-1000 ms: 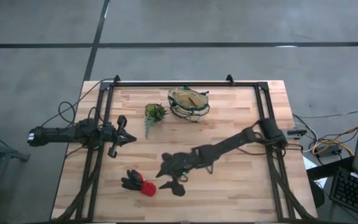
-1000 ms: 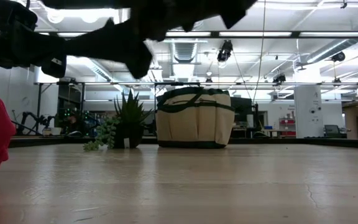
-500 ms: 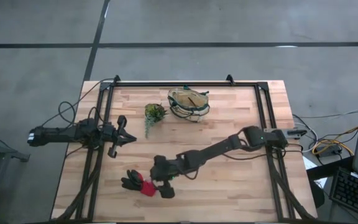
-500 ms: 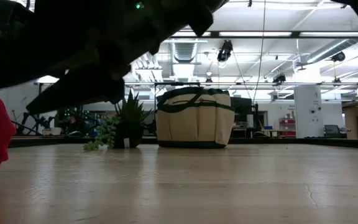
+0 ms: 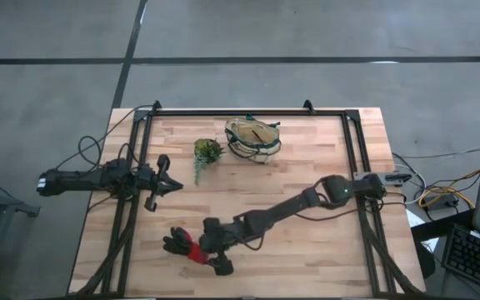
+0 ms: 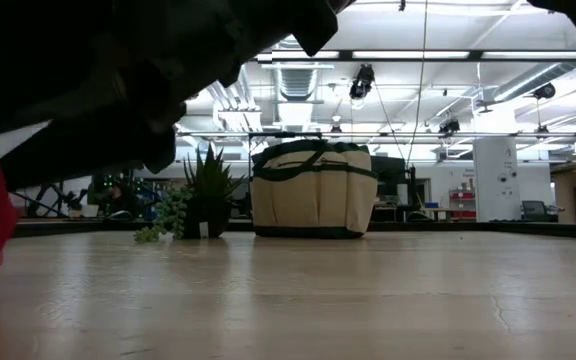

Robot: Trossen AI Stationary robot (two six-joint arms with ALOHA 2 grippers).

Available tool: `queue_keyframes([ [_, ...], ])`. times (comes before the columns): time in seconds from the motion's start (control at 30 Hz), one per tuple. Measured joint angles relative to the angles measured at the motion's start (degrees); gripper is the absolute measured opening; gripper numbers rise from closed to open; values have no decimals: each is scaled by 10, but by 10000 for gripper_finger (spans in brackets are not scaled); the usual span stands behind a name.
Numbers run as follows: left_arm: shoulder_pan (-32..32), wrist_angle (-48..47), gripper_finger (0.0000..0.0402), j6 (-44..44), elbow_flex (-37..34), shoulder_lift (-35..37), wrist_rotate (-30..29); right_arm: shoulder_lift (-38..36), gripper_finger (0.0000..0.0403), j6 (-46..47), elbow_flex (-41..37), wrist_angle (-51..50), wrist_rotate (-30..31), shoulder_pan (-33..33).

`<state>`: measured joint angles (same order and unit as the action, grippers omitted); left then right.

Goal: Pick & Place Garden tools in Gardening bag
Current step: Put the red gloves into the gardening bag

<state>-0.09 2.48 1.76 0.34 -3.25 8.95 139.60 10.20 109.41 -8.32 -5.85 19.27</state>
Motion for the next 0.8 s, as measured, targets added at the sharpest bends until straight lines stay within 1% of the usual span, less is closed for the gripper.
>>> queue_keyframes([
  [0.13, 0, 0, 28, 0, 0, 0, 0, 9, 267, 1, -1, -3, 0, 0],
  [0.8, 0, 0, 28, 0, 0, 0, 0, 9, 236, 1, -2, -3, -1, -1],
])
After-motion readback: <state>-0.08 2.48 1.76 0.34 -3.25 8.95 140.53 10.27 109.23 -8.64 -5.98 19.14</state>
